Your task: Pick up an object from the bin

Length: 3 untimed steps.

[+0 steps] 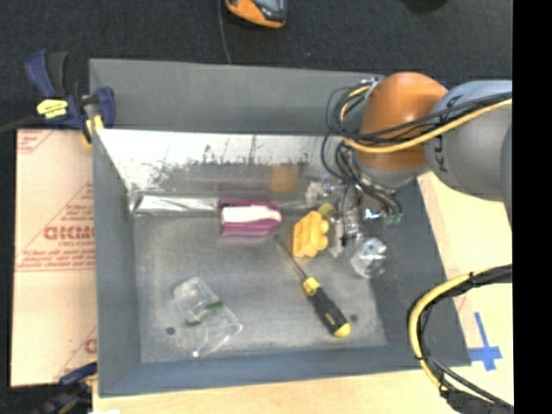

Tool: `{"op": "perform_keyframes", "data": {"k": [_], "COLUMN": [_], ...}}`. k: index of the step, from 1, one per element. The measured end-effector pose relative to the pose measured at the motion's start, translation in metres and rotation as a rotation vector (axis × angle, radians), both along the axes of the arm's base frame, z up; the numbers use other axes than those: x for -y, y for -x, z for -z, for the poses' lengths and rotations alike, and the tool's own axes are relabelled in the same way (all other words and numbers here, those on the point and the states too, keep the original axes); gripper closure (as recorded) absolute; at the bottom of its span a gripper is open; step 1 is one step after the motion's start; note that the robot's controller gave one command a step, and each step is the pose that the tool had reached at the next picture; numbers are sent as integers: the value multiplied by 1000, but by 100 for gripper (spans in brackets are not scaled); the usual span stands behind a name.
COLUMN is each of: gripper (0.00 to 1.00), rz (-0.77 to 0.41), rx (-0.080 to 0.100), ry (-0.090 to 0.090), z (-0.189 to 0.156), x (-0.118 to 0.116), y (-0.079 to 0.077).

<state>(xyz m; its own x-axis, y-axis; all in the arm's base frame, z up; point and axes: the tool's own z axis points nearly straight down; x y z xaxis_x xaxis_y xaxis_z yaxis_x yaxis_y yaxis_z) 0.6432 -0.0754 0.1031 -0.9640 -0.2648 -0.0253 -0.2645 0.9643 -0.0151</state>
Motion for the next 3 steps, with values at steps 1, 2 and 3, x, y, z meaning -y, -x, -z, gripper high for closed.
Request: {"op": "perform_keyframes", "data": {"k": [1, 2, 3], "gripper": [100, 100, 100], "rz": [-429, -429, -442], "rx": [4, 4, -1], "ry": [13, 13, 13], "z": [31, 31, -40], "x": [-38, -38, -32], "y": [31, 31, 34]}}
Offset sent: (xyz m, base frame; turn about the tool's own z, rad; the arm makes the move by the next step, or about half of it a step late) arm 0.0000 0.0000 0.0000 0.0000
